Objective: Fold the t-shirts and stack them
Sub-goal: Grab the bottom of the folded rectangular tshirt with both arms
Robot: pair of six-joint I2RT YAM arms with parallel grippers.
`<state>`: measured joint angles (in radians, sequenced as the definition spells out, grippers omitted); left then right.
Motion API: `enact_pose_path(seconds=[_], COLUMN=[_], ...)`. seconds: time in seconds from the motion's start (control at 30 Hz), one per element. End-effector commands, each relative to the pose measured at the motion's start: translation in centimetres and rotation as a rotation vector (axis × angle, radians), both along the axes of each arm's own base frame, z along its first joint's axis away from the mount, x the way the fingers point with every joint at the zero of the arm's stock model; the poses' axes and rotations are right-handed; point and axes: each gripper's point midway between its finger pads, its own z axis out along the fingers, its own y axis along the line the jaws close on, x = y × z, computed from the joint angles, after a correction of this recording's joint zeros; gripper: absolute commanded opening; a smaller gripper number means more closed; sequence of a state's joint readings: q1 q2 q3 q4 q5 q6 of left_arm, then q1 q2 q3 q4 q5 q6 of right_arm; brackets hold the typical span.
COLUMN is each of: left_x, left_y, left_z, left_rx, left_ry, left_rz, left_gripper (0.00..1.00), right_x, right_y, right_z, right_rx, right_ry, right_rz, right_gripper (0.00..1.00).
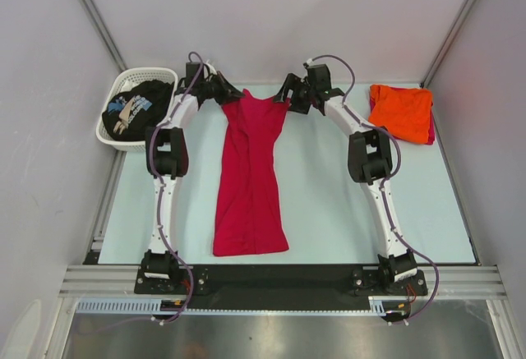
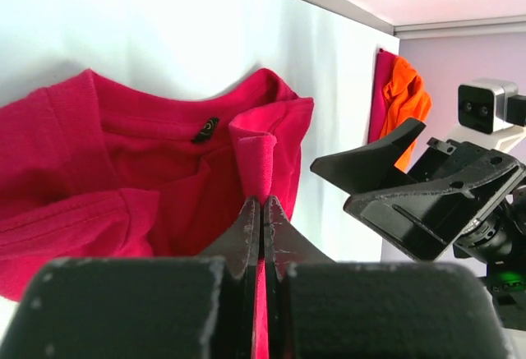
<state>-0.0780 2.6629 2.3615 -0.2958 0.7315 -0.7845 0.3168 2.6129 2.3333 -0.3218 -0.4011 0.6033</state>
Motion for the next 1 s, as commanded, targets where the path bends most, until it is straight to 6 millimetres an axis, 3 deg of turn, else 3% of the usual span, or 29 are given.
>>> enact_pose_path(seconds=[0.0, 0.17, 0.2, 0.23, 0.27, 0.33, 0.4, 0.43, 0.47, 0.53, 0.57, 0.6, 0.63, 0.67, 0.7, 0.73, 0.77, 0.83, 0.87, 0.93, 0.97], left_x=[0.0, -0.8, -1.0, -1.5, -1.7, -2.3, -2.8, -3.0, -3.4, -4.6, -5.5, -6.8, -7.6, -8.8, -10.5, -11.7, -13.6, -15.9, -18.0, -20.7, -22.9], left_y=[0.2, 0.6, 0.6, 0.6, 0.7, 1.1, 1.4, 1.5, 1.6, 1.9, 2.2, 2.6, 2.9, 3.3, 3.8, 4.0, 4.3, 4.3, 4.4, 4.2, 4.4], left_z=[4.0, 1.5, 1.2, 0.6, 0.4, 0.0, 1.6, 2.5, 5.0, 6.0, 9.1, 8.0, 8.2, 10.4, 8.2, 9.6, 7.5, 8.0, 5.9, 5.5, 3.5], left_rx=[0.008, 0.001, 0.001, 0.003, 0.014, 0.061, 0.087, 0.092, 0.099, 0.123, 0.143, 0.165, 0.184, 0.207, 0.231, 0.249, 0.270, 0.273, 0.283, 0.287, 0.300], left_ry=[-0.091, -0.002, 0.012, 0.042, 0.051, 0.050, 0.010, -0.008, -0.059, -0.071, -0.135, -0.099, -0.099, -0.143, -0.084, -0.104, -0.058, -0.062, 0.010, 0.029, 0.112], left_rz=[-0.012, -0.021, -0.024, -0.030, -0.032, -0.041, -0.049, -0.053, -0.064, -0.069, -0.072, -0.066, -0.059, -0.056, -0.057, -0.055, -0.072, -0.100, -0.119, -0.173, -0.184], left_gripper=[0.00, 0.01, 0.10, 0.38, 0.99, 1.00, 1.00, 1.00, 1.00, 1.00, 1.00, 1.00, 1.00, 1.00, 1.00, 1.00, 1.00, 1.00, 1.00, 1.00, 1.00], right_x=[0.6, 0.6, 0.6, 0.6, 0.6, 0.4, 0.1, -0.2, -0.3, -1.5, -2.0, -2.6, -4.3, -5.2, -6.8, -7.6, -8.7, -11.6, -12.9, -16.8, -18.3], right_y=[0.4, 1.3, 1.4, 1.5, 1.6, 1.5, 1.4, 1.0, 0.4, -0.6, -1.5, -2.1, -2.9, -3.4, -4.5, -5.2, -5.7, -7.2, -7.3, -8.1, -8.1], right_z=[0.6, 0.0, 0.1, -0.1, -0.1, -0.4, 0.2, 0.2, 0.7, 2.0, 2.0, 2.2, 2.4, 2.7, 2.9, 2.9, 3.2, 2.9, 3.0, 2.3, 2.2], right_rx=[0.031, 0.052, 0.064, 0.072, 0.074, 0.069, 0.063, 0.047, 0.038, 0.019, 0.011, 0.006, -0.012, -0.007, -0.016, -0.031, -0.032, -0.061, -0.049, -0.035, -0.017], right_ry=[-0.029, -0.021, -0.019, -0.007, -0.004, 0.009, 0.007, 0.016, 0.015, 0.022, 0.040, 0.059, 0.095, 0.119, 0.170, 0.185, 0.205, 0.292, 0.333, 0.462, 0.508], right_rz=[-0.002, 0.012, 0.020, 0.020, 0.023, 0.029, 0.035, 0.042, 0.041, 0.062, 0.061, 0.067, 0.081, 0.096, 0.100, 0.119, 0.145, 0.172, 0.197, 0.237, 0.259], right_gripper=[0.84, 0.86, 0.86, 0.86, 0.86, 0.86, 0.86, 0.86, 0.87, 0.87, 0.88, 0.88, 0.88, 0.89, 0.89, 0.88, 0.88, 0.87, 0.86, 0.82, 0.80])
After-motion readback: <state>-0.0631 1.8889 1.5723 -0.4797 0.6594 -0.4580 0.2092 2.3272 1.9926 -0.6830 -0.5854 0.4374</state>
